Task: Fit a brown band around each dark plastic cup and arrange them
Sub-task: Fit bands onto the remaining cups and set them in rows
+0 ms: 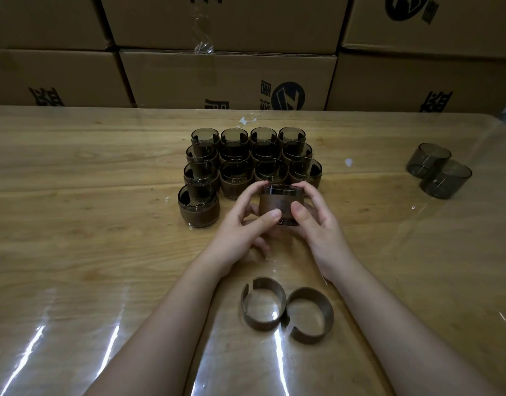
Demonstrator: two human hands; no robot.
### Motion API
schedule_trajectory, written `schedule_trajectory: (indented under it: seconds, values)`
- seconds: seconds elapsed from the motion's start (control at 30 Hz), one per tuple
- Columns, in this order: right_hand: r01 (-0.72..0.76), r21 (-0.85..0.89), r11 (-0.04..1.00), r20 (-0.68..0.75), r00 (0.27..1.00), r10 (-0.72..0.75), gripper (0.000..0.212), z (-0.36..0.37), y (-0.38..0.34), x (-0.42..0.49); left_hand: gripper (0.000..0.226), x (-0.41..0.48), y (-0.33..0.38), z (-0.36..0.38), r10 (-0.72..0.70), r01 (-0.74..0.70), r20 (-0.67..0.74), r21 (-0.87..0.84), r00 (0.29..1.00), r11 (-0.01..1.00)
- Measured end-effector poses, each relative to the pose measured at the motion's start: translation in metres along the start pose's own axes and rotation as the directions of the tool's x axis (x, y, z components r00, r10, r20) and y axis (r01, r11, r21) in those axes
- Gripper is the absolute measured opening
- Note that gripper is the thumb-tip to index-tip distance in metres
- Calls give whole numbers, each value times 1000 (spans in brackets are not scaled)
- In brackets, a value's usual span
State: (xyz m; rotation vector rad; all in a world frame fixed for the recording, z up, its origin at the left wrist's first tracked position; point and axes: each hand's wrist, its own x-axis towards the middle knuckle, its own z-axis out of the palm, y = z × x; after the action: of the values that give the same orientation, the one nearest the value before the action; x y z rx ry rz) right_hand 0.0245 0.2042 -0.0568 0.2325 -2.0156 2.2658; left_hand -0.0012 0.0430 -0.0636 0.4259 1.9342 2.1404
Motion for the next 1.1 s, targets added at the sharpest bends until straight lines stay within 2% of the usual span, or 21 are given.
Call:
schedule_trajectory:
  seconds: [0.37, 0.8, 1.1]
  values:
    - [7, 30, 1000, 1, 1000, -7, 34, 1, 1, 1, 51, 0, 0, 0, 9, -9, 3, -10, 1000, 1000]
    - [22, 11, 1000, -10, 1000, -22, 33, 2, 1, 1, 59, 2, -4, -2, 8, -8, 8, -42, 1000, 999]
    - [11, 24, 1000, -11, 1000, -11, 33, 2, 1, 1, 56, 2, -3, -2, 20, -20, 5, -46, 1000, 999]
